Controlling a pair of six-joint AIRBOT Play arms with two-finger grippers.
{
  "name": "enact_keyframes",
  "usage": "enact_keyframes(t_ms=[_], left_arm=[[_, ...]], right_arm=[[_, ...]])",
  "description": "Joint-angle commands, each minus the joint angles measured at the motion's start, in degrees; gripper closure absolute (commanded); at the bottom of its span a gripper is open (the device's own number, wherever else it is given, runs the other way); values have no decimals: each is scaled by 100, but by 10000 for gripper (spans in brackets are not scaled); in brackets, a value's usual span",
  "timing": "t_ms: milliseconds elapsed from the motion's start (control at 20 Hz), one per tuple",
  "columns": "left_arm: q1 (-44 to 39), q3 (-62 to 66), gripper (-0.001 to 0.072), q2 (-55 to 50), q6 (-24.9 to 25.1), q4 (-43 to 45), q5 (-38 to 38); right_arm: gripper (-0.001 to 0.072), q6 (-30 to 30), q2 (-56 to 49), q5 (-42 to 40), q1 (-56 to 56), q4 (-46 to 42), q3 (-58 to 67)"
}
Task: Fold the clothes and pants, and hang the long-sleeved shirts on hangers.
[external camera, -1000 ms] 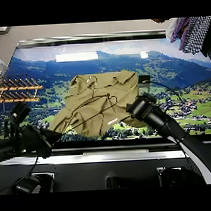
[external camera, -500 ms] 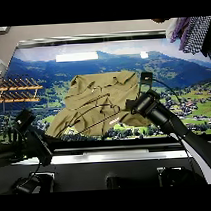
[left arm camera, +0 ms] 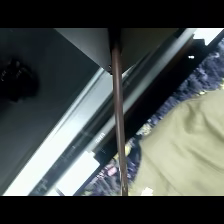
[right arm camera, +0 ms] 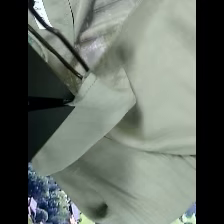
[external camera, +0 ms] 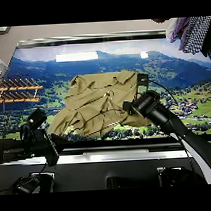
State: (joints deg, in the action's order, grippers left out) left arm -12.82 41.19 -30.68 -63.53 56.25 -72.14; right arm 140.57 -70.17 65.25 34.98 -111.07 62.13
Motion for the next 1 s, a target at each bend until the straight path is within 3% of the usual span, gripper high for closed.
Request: enact_keyframes(t_ms=[0, 300, 600, 950], left_arm=[[-81, 4, 693, -7, 50, -59, -227], [-356, 79, 693, -13, 50, -81, -208], [-927, 79, 693, -358, 55, -83, 767], [-1156, 79, 693, -957, 188, -210, 1716]], right_arm=[[689, -22, 13, 385, -2, -214, 7], [689, -26, 326, 308, -2, -297, 7], [689, -308, 625, -297, -2, 181, 7], [689, -568, 1010, -282, -2, 378, 7]])
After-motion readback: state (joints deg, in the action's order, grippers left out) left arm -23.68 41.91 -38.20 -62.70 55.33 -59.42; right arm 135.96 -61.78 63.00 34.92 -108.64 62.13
